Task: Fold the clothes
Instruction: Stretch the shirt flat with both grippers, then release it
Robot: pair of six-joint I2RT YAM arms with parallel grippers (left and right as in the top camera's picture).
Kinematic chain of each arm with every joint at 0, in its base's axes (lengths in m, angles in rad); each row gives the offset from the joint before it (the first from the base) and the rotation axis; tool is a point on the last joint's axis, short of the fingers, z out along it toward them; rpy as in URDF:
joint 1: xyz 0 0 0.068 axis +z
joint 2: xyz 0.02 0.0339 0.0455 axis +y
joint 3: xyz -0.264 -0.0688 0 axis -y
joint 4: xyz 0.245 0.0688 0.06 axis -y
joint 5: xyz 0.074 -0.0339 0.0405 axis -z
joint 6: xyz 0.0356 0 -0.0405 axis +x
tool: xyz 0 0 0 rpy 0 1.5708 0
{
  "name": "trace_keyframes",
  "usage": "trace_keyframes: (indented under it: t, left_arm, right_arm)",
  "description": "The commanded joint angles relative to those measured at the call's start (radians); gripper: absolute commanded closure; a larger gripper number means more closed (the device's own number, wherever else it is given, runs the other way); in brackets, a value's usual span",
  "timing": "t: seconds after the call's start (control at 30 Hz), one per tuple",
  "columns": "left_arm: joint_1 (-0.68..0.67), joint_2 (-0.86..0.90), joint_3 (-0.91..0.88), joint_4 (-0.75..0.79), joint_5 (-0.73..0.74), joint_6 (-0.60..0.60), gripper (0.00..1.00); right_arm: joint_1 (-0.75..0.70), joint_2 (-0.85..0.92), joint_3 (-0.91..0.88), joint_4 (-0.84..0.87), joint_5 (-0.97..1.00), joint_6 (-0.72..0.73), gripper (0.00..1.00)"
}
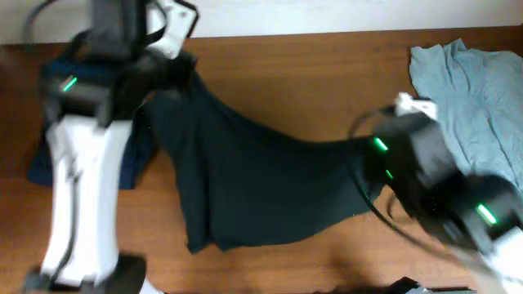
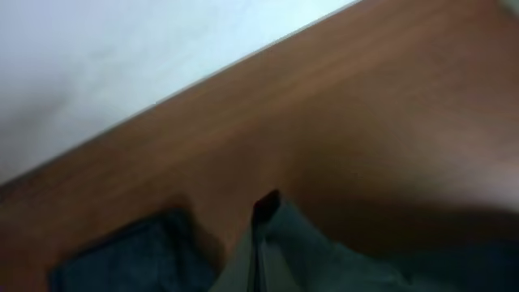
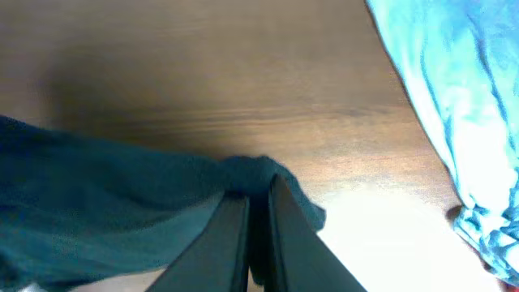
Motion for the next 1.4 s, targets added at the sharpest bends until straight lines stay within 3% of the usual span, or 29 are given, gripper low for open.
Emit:
trace_keyframes:
  t: [0.0, 0.27, 0.3, 0.4, 0.47, 0.53, 0.73, 1.03, 1.13, 1.27, 1.37]
  left_arm:
    - [-0.002, 0.137, 0.003, 0.055, -0.060, 0.016, 0.99]
    - [-0.002, 0.423, 0.003, 0.235, -0.062, 0.016, 0.98]
    - [-0.003, 0.452, 0.003, 0.260, -0.051, 0.015, 0.94]
    - [-0.003, 0.496, 0.003, 0.300, -0.031, 0.016, 0.71]
    - [0.000, 0.497, 0.003, 0.299, -0.053, 0.016, 0.46]
    - [0.005, 0.491, 0.017, 0.288, -0.101, 0.015, 0.32]
    - [0.043, 0.390, 0.122, 0.116, -0.121, 0.002, 0.30]
    - [0.060, 0.073, 0.150, -0.112, -0.119, -0.039, 0.28]
    - [0.067, 0.023, 0.150, -0.171, -0.119, -0.098, 0.27]
    - [0.126, 0.040, 0.084, -0.250, -0.101, -0.273, 0.27]
    - [0.156, 0.053, -0.043, -0.260, 0.001, -0.285, 0.33]
  right_arm:
    - [-0.103, 0.170, 0.006, 0.048, 0.058, 0.018, 0.96]
    - [-0.297, 0.513, 0.006, 0.353, -0.051, -0.137, 0.95]
    - [-0.319, 0.553, 0.006, 0.402, -0.077, -0.153, 0.90]
    - [-0.369, 0.604, 0.006, 0.470, -0.136, -0.183, 0.44]
    - [-0.395, 0.604, 0.006, 0.470, -0.160, -0.208, 0.35]
    - [-0.424, 0.587, 0.007, 0.438, -0.161, -0.208, 0.32]
    - [-0.507, 0.474, 0.007, 0.273, -0.315, -0.218, 0.32]
    - [-0.517, 0.105, 0.007, 0.208, -0.495, -0.259, 0.29]
    - [-0.517, 0.017, 0.007, 0.161, -0.498, -0.257, 0.22]
    - [-0.517, -0.003, -0.002, 0.009, -0.500, -0.244, 0.20]
    - [-0.517, 0.033, -0.058, -0.032, -0.511, -0.186, 0.19]
